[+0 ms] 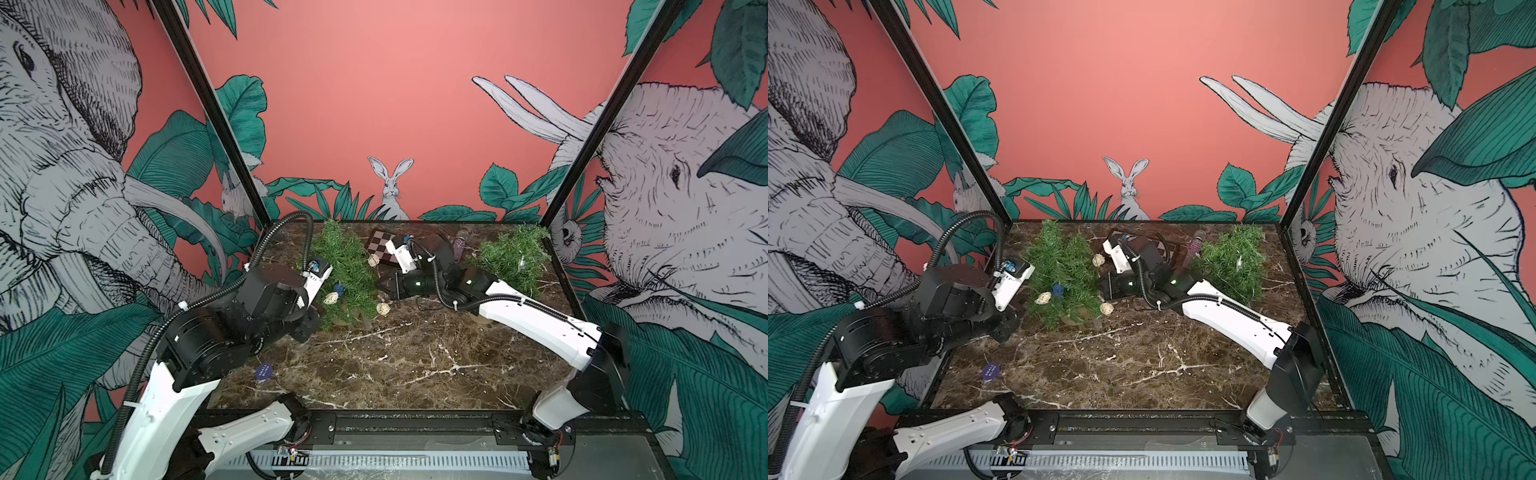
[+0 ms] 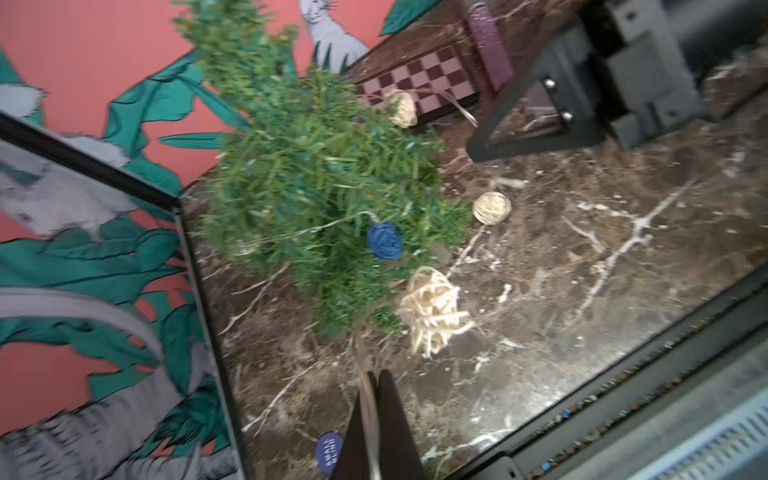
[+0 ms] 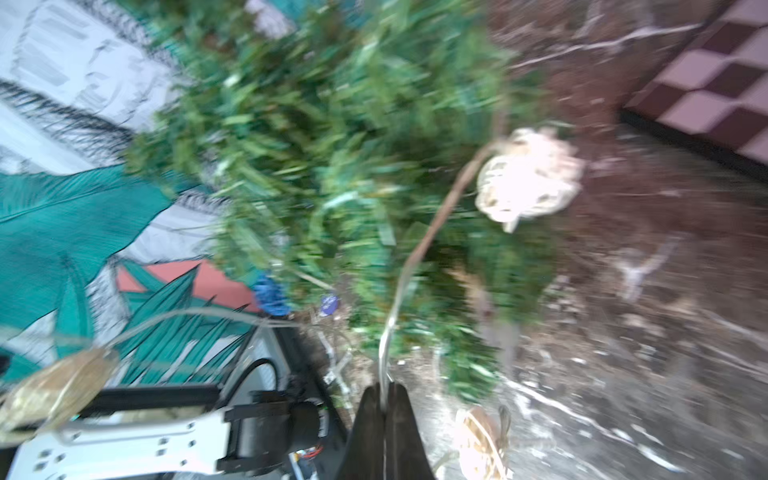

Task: Wrap string light around the christmas tree
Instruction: Wrap the light string around the Christmas tree.

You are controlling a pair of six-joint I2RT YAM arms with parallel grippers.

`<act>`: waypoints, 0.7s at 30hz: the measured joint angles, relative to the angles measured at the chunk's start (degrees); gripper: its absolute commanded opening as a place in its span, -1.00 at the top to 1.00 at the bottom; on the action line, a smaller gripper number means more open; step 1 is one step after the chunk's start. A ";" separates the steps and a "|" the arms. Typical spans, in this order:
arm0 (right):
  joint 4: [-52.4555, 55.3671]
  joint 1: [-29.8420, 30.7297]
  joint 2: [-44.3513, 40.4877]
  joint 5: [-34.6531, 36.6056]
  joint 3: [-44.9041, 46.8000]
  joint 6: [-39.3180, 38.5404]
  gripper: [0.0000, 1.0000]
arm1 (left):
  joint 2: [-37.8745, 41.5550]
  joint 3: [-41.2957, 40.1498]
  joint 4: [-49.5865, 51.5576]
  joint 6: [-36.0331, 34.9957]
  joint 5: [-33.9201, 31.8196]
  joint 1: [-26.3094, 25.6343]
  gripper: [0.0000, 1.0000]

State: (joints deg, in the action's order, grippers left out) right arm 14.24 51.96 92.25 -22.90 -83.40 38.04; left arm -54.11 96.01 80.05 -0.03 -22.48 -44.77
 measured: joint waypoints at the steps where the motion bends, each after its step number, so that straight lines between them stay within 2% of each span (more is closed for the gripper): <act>1: -0.76 0.74 0.85 -0.72 -0.59 0.48 1.00 | 0.31 1.18 0.20 -0.02 -2.62 0.11 1.00; 7: -4.81 2.08 4.48 -4.09 -2.58 3.85 1.00 | 5.81 3.65 0.22 -0.07 -15.98 0.24 1.00; 11: -7.30 2.19 5.14 -4.11 -2.51 5.49 1.00 | 6.69 2.67 -0.20 -0.98 -23.06 0.26 1.00; 15: -10.95 2.32 5.22 -3.06 -1.40 6.80 0.78 | 6.10 -3.52 -4.28 -5.16 -30.05 1.11 1.00; 17: -11.82 2.49 5.49 -2.60 -0.72 7.02 0.68 | 5.14 -6.78 -8.24 -8.39 -31.54 4.68 1.00; 19: -12.26 2.60 5.66 -1.99 0.33 6.99 0.50 | 3.63 -8.63 -12.66 -12.26 -30.45 12.31 1.00; 21: -12.17 2.62 5.66 -1.40 1.33 6.38 0.41 | 1.84 -9.16 -16.39 -15.08 -28.33 20.85 1.00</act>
State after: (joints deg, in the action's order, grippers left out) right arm 2.07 54.59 97.91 -24.29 -82.06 44.42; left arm -52.27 86.85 63.66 -15.11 -50.81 -23.92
